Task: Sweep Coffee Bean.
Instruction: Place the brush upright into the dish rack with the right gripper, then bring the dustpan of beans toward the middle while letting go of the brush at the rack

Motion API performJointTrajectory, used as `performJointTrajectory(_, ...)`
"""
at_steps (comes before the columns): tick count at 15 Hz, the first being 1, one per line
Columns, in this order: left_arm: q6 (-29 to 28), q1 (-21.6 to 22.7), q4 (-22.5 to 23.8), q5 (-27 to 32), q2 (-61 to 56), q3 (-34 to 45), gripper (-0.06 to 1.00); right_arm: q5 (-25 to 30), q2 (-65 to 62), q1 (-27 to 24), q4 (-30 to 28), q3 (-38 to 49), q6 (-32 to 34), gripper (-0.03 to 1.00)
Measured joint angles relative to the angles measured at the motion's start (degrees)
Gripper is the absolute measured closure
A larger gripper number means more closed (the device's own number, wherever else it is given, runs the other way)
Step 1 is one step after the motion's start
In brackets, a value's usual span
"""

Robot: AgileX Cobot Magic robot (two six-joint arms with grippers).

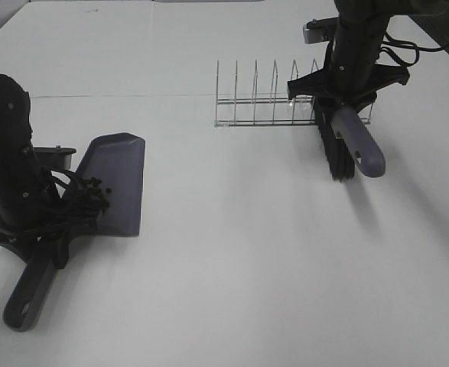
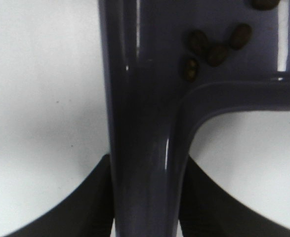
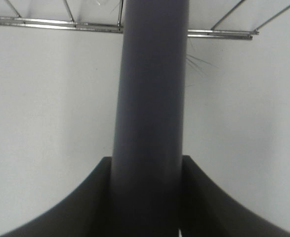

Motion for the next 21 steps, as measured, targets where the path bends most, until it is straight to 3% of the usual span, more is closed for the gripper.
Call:
performJointTrajectory(7, 0.0, 0.0, -0.1, 0.1, 0.0, 0.0, 0.62, -3.8, 4.8, -5.7, 8.3, -9.0, -1.5, 0.6)
performJointTrajectory(10, 0.0, 0.0, -0.2, 0.1, 0.0, 0.0, 0.62, -9.1, 4.8, -5.8, 6.9, -9.1, -1.9, 0.6)
performJointTrajectory(16, 0.0, 0.0, -0.9, 0.2, 0.0, 0.0, 0.62, -8.9, 4.9, -5.8, 6.0, -9.1, -4.2, 0.6)
performJointTrajectory(17, 0.0, 0.0, -1.1, 0.2, 0.0, 0.0, 0.62, -8.0, 4.9, -5.9, 6.5, -9.3, -5.4, 0.56)
performJointTrajectory(20, 0.0, 0.0, -2.2, 0.2, 0.0, 0.0, 0.62, -6.4, 3.7, -6.8, 8.0, -9.7, -6.9, 0.08)
performJointTrajectory(21, 0.0, 0.0, -2.6, 0.2, 0.0, 0.0, 0.62, -6.4, 2.6, -6.8, 8.4, -9.7, -7.1, 0.03)
